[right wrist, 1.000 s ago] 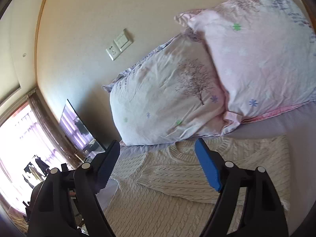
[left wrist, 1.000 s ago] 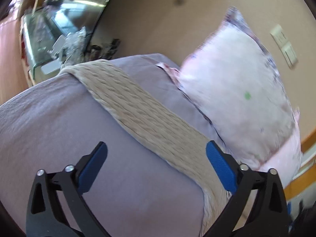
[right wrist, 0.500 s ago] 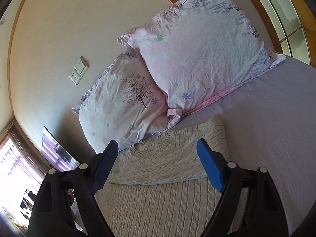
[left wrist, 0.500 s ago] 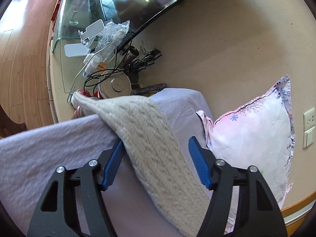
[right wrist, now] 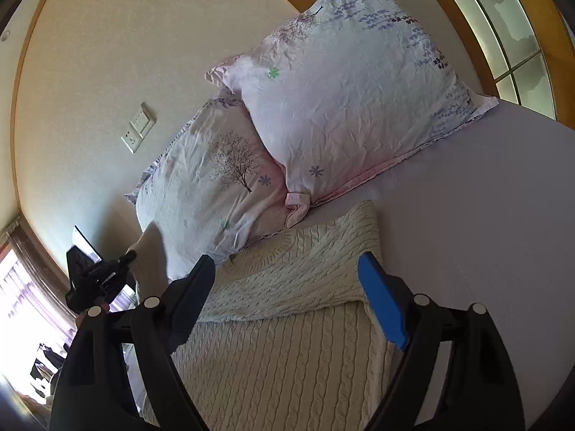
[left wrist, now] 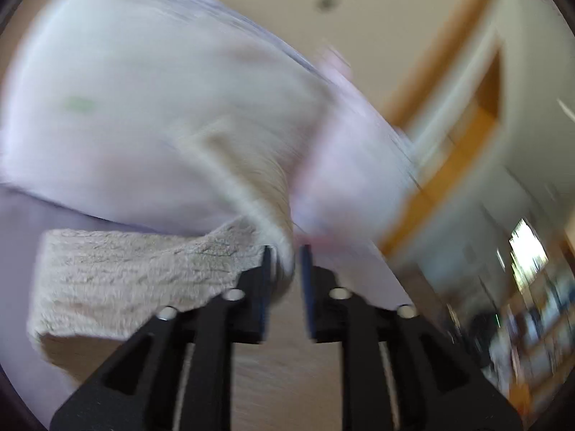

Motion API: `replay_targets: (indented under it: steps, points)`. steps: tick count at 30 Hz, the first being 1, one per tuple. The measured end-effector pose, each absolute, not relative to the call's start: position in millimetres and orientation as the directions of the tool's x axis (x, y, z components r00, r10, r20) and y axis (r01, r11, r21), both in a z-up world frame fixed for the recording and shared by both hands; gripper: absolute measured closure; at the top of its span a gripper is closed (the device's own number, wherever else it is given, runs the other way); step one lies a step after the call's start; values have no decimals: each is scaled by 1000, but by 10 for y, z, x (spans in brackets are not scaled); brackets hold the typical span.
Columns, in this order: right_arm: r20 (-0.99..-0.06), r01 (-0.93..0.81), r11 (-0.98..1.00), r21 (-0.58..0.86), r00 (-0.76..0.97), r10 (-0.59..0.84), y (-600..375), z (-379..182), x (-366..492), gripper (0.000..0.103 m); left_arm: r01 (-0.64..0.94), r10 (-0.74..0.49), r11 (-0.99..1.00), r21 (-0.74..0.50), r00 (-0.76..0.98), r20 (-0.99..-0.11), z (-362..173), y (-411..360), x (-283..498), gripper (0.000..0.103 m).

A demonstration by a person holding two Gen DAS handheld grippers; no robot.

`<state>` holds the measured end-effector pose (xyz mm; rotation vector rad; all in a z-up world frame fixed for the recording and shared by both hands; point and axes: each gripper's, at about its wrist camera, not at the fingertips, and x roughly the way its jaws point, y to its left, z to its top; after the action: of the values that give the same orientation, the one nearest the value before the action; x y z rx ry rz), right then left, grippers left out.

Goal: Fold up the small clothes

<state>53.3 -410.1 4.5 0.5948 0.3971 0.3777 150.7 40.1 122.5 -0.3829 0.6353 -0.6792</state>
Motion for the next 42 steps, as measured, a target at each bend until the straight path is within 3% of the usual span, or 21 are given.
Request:
replay_targets:
  steps: [1,2,5,9,11,15,17,22,25,27,30,31,32,37,42]
  points:
    - [-254,-239,759,605,846,469,-4108,29,477,20,515,-717,696,-499,536,-447,1165,93,1413,53]
    - [-254,-254,755,604,837,485,-4123,17,416,20,535,-728,686,-493,510,-458,1130,-4,1349,49]
    - [-258,-303,772,558,821,509,-4225,-57,95,12,562,-747,665,-492,482,-458,1005,160,974,41]
    - [-291,-376,737,562,744,602,-4361,-337,-339,12,527,-728,685,-503,526,-440,887,914,363,34]
    - [-306,-407,710,574,698,648,-4393,-486,-518,12,500,-698,714,-491,566,-439,792,1315,-57,25]
    - [-372,-413,679,607,607,702,-4412,-915,-819,14,408,-655,744,-529,601,-458,367,1849,-779,21]
    - [-392,-391,652,650,562,728,-4390,-1146,-831,23,353,-636,758,-549,590,-498,105,1928,-976,21]
    - [-401,-342,592,729,488,775,-4239,-1594,-645,33,309,-645,752,-583,528,-552,-365,1870,-1072,21]
    - [-345,-364,523,770,451,823,-4100,-1711,-539,45,303,-666,735,-607,493,-560,-545,1698,-943,23]
    - [-323,-377,494,783,432,842,-4022,-1746,-504,52,312,-678,724,-615,483,-553,-569,1601,-874,30]
    - [-301,-398,467,790,413,860,-3918,-1772,-474,82,314,-697,703,-638,487,-527,-627,1532,-810,44]
    - [-295,-409,463,786,411,863,-3894,-1760,-476,95,305,-708,688,-658,479,-519,-654,1519,-765,64]
    - [-281,-426,454,782,409,868,-3902,-1731,-510,95,291,-713,682,-672,470,-520,-684,1500,-730,95]
    - [-188,-552,419,721,427,885,-3929,-1189,-646,95,279,-740,628,-726,502,-447,-496,1594,-791,96]
    - [-99,-678,456,576,496,862,-3937,-253,-333,95,387,-686,693,-608,613,-392,347,1610,-459,97]
